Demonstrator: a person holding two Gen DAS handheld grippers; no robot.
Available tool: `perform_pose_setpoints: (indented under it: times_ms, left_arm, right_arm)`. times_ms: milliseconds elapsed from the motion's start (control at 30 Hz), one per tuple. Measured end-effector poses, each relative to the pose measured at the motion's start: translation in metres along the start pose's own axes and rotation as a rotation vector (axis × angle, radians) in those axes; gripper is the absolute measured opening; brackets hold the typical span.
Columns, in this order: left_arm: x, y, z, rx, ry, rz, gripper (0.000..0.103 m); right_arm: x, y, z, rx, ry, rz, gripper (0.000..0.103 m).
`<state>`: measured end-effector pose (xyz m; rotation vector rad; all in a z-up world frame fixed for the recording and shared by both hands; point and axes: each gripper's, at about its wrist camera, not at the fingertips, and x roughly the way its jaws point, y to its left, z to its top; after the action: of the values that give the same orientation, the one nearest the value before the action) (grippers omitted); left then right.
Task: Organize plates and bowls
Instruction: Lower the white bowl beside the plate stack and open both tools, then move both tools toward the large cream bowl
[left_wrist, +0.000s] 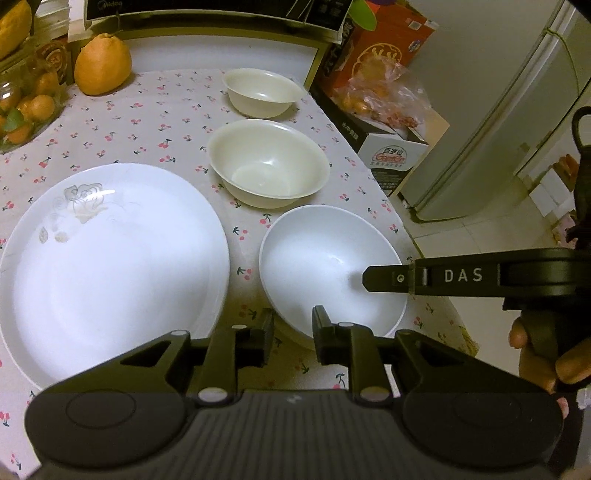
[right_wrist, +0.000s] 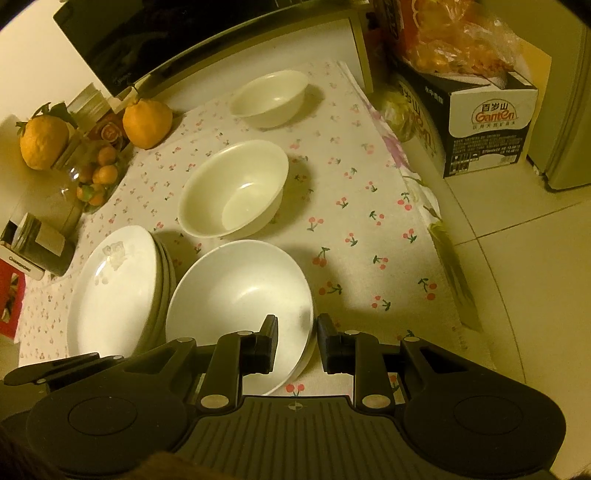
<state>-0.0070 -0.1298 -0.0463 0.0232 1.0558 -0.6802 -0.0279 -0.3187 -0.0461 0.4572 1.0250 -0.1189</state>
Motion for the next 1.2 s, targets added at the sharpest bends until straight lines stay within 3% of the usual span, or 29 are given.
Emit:
perform_pose_setpoints:
  times_ms: [367, 600, 767, 900, 1000, 1100, 1200]
  left_arm:
    - [-0.001, 0.002, 0.002, -0.011, -0.007, -0.004, 0.02]
    - [-0.008, 0.005, 0.002, -0.021, -0.02, -0.01, 0.031]
    - [-0.019, 0.003, 0.001, 0.005, -0.054, -0.004, 0.049]
    - [-0.029, -0.002, 0.006, 0.045, -0.096, 0.011, 0.072]
    - [-0.037, -0.004, 0.012, 0.074, -0.134, 0.008, 0.081]
    - [-0.04, -0.004, 0.021, 0.103, -0.155, 0.024, 0.101]
    - [-0.038, -0.003, 0.033, 0.136, -0.164, 0.06, 0.103]
  right_arm:
    - [0.007, 0.002, 0.004, -0.021, -0.014, 0.01, 0.024]
    - [0.003, -0.003, 0.008, 0.009, -0.026, 0.017, 0.025]
    - [-0.005, -0.01, 0.012, 0.038, -0.063, 0.043, 0.055]
    - [-0.009, -0.013, 0.019, 0.059, -0.08, 0.065, 0.065]
    - [-0.009, -0.015, 0.025, 0.076, -0.087, 0.09, 0.075]
    - [-0.008, -0.016, 0.031, 0.09, -0.093, 0.107, 0.084]
    - [-0.008, -0.018, 0.038, 0.113, -0.111, 0.112, 0.092]
